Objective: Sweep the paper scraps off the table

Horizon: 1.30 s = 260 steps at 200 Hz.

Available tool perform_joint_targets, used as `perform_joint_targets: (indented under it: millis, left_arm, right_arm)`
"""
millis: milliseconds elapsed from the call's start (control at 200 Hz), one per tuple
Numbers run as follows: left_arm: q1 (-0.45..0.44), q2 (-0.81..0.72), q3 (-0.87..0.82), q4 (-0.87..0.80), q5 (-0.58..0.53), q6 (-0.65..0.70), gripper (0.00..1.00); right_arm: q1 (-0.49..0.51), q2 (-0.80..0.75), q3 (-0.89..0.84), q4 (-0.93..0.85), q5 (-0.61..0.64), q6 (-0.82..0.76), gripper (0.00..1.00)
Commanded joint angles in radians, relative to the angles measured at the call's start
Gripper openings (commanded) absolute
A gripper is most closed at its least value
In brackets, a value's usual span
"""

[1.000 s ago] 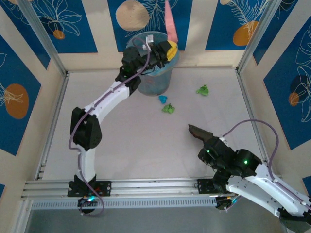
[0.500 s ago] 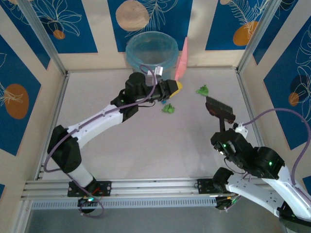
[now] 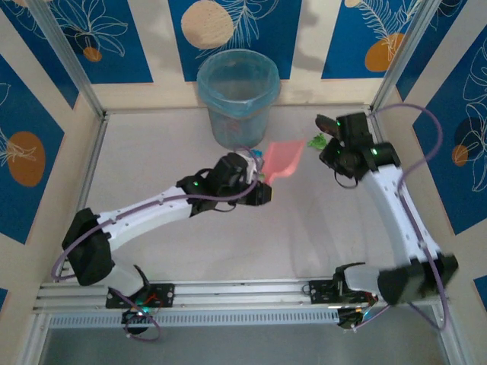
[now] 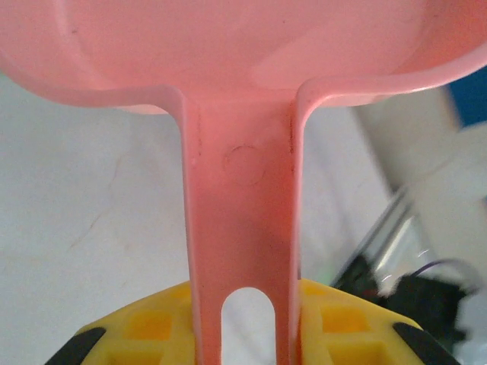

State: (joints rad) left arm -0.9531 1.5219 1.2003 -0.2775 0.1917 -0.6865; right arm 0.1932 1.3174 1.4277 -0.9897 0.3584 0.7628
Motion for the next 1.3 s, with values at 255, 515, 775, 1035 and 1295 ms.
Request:
perform_joint_targets:
  millis: [255, 515, 775, 1035, 1295]
  left_arm:
    - [-0.172, 0.172, -0.027, -0.289, -0.281, 0.362, 0.00]
    - [-0.174, 0.209, -0.096, -0.237, -0.315, 0.426, 0.00]
    - [-0.173, 0.227, -0.094, -0.250, -0.371, 0.448, 0.00]
    - [-0.173, 0.247, -0.088, -0.265, -0.408, 0.453, 0.00]
    - [-0.174, 0.264, -0.077, -0.279, -0.412, 0.451, 0.00]
  right_arm:
    - [-0.060, 0.578, 0.494, -0.152, -0.007, -0.183, 0.00]
    - [-0.078, 0.758, 0.633, -0.208, 0.019, -0.206, 0.00]
    - [-0.054, 0.631, 0.376, -0.123, 0.006, -0.177, 0.00]
    - [-0.017, 0.379, 0.061, -0.061, -0.025, -0.129, 0.00]
    - [0.071, 0.191, -0.141, -0.046, -0.060, -0.071, 0.00]
